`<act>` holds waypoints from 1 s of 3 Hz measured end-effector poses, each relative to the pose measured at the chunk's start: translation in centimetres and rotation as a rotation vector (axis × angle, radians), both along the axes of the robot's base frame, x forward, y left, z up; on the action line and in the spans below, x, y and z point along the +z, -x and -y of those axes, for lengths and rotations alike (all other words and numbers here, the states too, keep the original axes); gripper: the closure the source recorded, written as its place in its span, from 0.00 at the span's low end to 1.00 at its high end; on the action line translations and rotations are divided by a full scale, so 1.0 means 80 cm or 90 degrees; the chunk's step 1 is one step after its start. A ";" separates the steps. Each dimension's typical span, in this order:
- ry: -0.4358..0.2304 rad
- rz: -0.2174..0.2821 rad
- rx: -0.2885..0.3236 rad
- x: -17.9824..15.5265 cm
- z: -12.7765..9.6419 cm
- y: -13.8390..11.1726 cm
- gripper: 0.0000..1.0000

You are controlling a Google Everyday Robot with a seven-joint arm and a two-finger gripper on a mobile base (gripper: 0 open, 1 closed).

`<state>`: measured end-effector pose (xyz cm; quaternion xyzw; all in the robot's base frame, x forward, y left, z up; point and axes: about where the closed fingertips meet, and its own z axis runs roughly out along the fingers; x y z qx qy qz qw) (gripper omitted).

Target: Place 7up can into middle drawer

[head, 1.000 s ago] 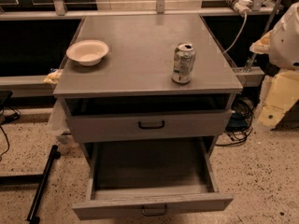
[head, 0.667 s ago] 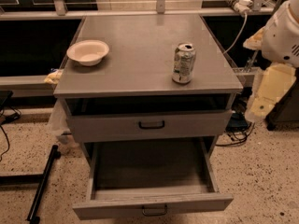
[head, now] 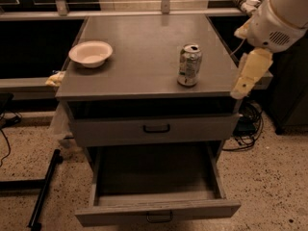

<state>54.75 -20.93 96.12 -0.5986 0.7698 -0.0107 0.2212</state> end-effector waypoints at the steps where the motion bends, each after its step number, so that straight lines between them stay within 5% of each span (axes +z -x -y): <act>1: -0.041 0.020 -0.005 -0.002 -0.006 -0.047 0.00; 3: -0.138 0.028 -0.003 -0.012 -0.033 -0.109 0.00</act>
Offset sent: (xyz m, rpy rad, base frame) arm 0.1022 0.0187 0.0017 0.2319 -0.0852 -0.0179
